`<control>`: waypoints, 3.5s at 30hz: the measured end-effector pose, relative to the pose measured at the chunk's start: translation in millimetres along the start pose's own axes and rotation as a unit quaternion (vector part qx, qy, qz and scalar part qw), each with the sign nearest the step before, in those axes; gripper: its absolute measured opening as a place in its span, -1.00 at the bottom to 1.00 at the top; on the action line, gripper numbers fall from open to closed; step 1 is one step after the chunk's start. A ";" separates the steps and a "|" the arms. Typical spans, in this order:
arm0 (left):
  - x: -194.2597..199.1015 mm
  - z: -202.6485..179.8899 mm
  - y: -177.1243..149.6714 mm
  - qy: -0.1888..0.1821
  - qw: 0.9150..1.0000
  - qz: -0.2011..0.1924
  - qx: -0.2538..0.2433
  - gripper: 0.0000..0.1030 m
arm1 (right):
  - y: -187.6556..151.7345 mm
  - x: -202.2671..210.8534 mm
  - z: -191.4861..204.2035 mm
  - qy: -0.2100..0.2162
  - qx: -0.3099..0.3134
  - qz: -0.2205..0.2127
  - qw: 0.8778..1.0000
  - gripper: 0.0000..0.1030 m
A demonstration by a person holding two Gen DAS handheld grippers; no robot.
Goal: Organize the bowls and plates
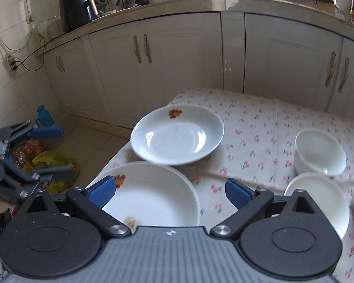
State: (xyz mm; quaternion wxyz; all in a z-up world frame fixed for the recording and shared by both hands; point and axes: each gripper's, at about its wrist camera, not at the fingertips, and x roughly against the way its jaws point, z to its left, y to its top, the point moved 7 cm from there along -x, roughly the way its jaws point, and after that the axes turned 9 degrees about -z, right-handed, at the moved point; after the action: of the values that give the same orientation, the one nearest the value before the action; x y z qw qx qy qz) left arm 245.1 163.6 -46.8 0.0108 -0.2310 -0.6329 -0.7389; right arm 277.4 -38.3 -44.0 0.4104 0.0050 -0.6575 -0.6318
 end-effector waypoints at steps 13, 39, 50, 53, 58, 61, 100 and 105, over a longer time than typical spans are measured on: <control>-96.1 51.7 -39.6 -0.073 0.994 0.081 -0.016 0.86 | 39.5 -66.6 -25.0 -0.006 -0.003 0.039 0.999 0.95; -150.3 39.6 -50.1 -0.255 0.963 0.074 -0.049 0.74 | 36.2 -183.6 -80.1 0.011 -0.115 0.150 0.982 0.11; -151.9 37.6 -48.6 -0.283 0.955 0.063 -0.069 0.74 | 40.9 -203.2 -84.0 0.010 -0.121 0.149 0.981 0.08; -152.5 36.7 -48.6 -0.284 0.954 0.061 -0.073 0.74 | 44.6 -206.1 -85.9 0.011 -0.124 0.145 0.981 0.08; -152.5 36.3 -48.6 -0.284 0.954 0.058 -0.074 0.74 | 47.8 -213.2 -87.7 0.014 -0.126 0.141 0.982 0.05; -152.4 36.3 -48.6 -0.284 0.954 0.058 -0.074 0.74 | 48.3 -213.6 -86.9 0.013 -0.121 0.142 0.982 0.05; -88.1 22.1 -19.6 -0.264 0.961 0.040 -0.072 0.74 | 72.2 -141.3 -47.8 0.032 -0.094 0.106 0.989 0.06; -60.7 8.8 -23.7 -0.261 0.962 0.047 -0.065 0.74 | 65.0 -115.3 -33.6 0.039 -0.091 0.104 0.990 0.06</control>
State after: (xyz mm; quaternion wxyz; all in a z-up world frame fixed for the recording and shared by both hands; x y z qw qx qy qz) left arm 294.9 159.8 -89.6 -0.1357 -0.4456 -0.5527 -0.6910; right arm 405.5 7.6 -55.8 0.4981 -0.0754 -0.5778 -0.6421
